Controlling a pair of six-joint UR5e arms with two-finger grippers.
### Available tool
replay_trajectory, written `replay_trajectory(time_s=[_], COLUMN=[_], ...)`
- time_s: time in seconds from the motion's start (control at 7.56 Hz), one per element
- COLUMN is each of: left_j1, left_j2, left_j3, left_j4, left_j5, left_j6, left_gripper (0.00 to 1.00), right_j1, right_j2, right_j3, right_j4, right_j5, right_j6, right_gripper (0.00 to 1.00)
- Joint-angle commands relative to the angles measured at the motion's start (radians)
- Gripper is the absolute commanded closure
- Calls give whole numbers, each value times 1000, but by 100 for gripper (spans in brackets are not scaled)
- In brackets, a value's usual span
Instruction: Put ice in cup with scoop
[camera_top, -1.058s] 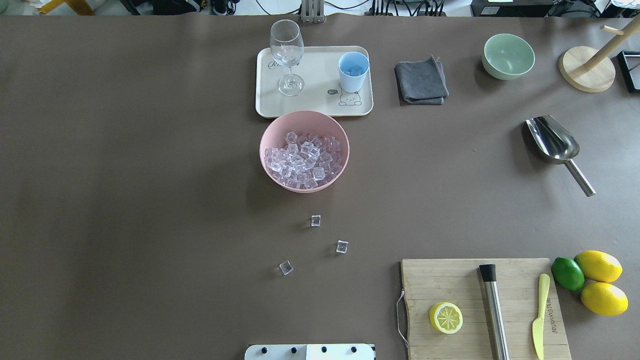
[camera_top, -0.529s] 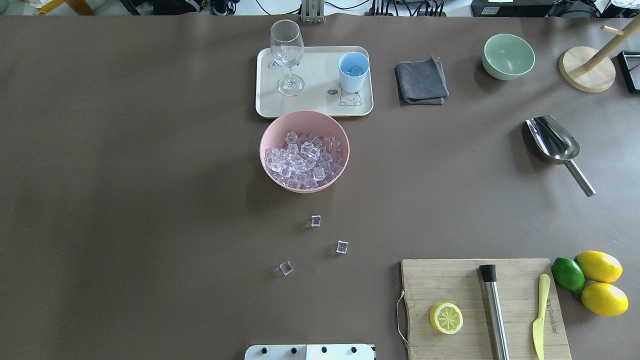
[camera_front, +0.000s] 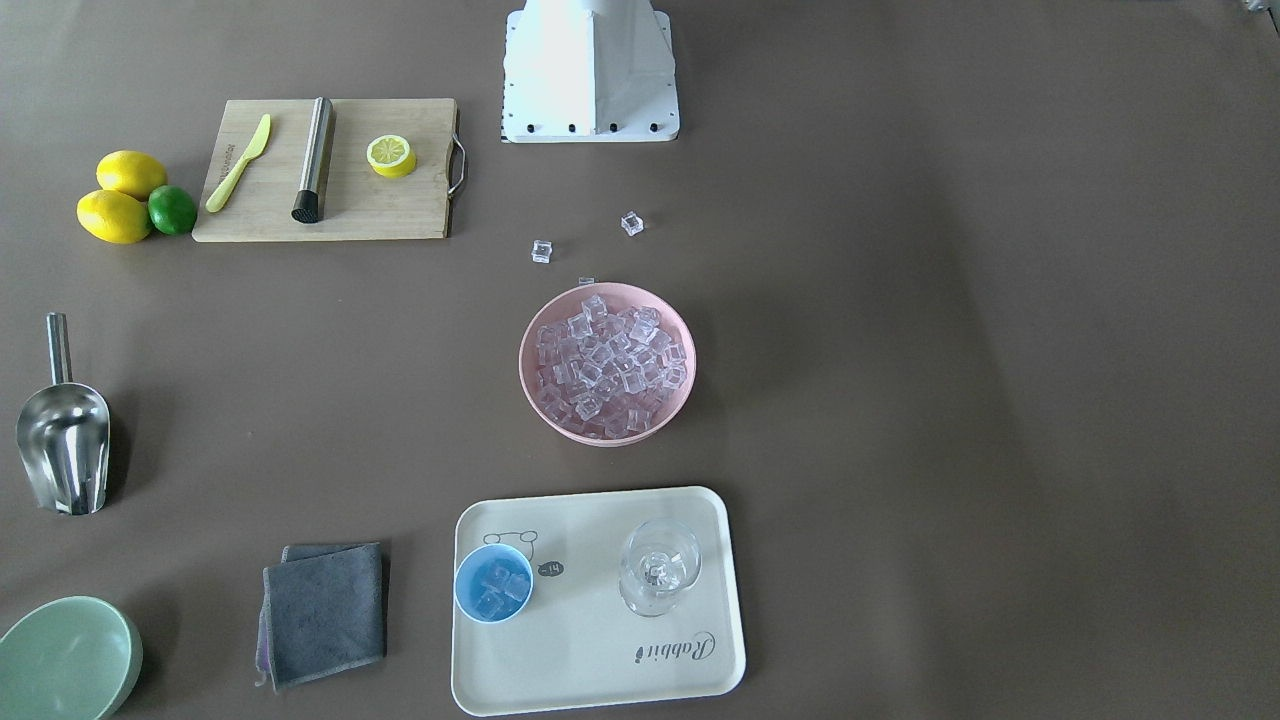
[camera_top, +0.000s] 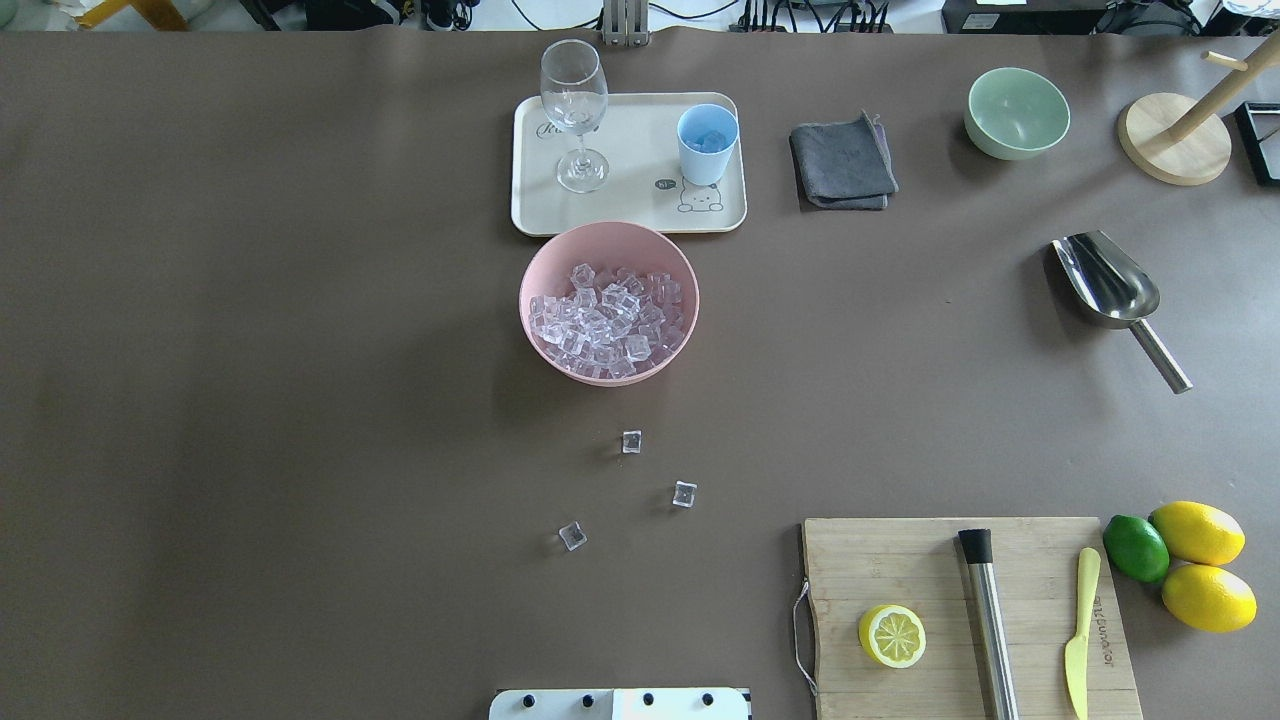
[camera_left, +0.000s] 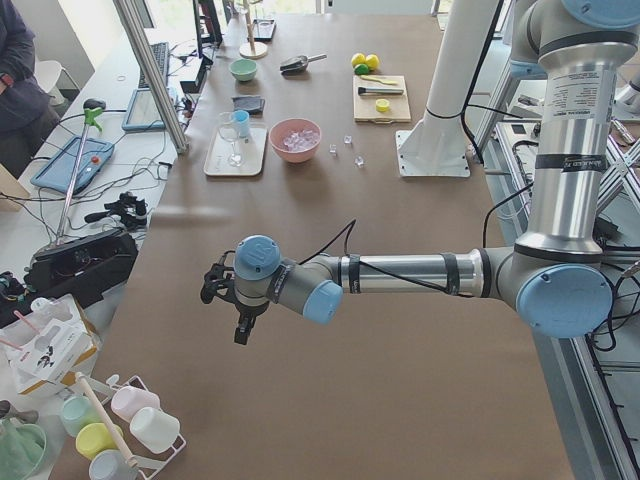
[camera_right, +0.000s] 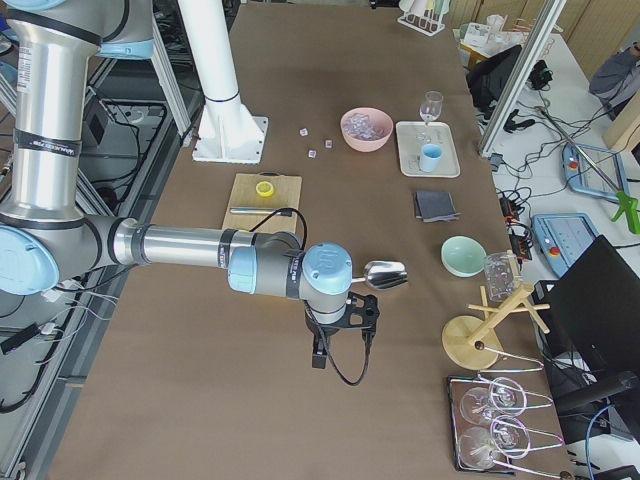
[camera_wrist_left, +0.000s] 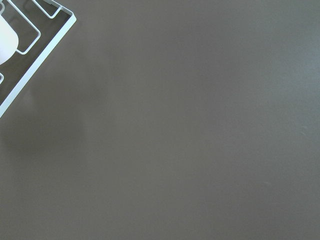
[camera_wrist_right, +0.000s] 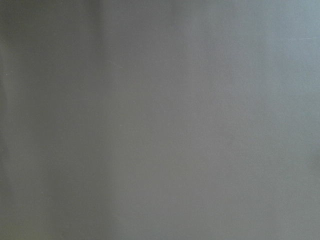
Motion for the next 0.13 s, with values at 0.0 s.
replay_trajectory(time_s=[0.0], left_j1=[0], left_j2=[-2], left_j3=[6], left_j4=[0], left_j5=[0], left_j6=[0], left_gripper=[1], right_j1=[0], right_j2=[0], right_j3=[2], right_j4=[0], right_j5=[-1], right_j6=[-2], right_gripper=[0])
